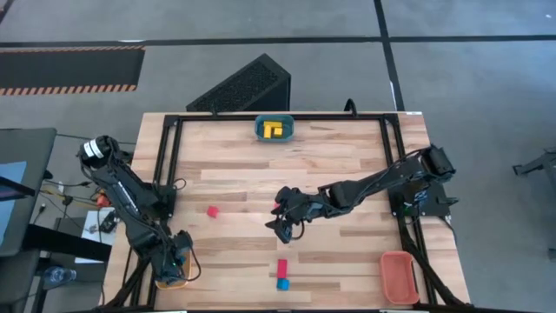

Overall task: Sort & place blocks by color
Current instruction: Put the right blue block into the yellow bin, then put the blue block into the yellow bin

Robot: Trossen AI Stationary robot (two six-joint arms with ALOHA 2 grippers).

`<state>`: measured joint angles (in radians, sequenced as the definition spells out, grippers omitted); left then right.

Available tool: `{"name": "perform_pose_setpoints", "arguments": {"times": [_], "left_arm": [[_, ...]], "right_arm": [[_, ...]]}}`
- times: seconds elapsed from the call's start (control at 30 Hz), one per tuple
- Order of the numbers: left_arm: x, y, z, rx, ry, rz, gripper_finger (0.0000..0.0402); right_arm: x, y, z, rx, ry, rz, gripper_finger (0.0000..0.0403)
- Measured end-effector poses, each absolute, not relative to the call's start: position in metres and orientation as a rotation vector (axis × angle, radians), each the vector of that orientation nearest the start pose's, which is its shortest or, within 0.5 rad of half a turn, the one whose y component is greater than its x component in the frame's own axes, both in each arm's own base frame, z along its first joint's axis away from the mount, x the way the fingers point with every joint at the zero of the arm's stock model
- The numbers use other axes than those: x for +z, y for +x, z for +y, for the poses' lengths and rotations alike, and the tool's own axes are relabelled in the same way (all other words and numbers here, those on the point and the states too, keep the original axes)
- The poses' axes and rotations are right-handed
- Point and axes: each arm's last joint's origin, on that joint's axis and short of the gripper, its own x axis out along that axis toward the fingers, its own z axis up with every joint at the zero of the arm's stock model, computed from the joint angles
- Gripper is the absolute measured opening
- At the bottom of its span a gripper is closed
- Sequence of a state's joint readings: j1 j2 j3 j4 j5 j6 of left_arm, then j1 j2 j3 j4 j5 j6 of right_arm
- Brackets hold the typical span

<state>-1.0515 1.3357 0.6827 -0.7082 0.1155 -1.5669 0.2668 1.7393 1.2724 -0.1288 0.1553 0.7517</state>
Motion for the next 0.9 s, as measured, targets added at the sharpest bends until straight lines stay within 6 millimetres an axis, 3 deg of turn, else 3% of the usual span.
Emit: {"name": "perform_pose_setpoints", "arguments": {"times": [0.4,0.57,0.8,0.9], "left_arm": [[0.167,0.1,-0.184,0.246,-0.631,1.668,0.0261],[0.179,0.104,-0.187,0.279,-0.64,1.606,0.0264],[0.204,0.122,-0.194,0.284,-0.671,1.345,0.0265],[0.215,0.131,-0.195,0.257,-0.647,1.23,0.0265]], "right_arm": [[0.25,0.374,0.104,-0.114,0.589,0.623,0.0271],[0.215,0.374,0.135,-0.033,0.396,0.754,0.0271],[0.167,0.376,0.18,0.202,0.206,0.833,0.0271],[0.163,0.379,0.184,0.263,0.218,0.814,0.0271]]}}
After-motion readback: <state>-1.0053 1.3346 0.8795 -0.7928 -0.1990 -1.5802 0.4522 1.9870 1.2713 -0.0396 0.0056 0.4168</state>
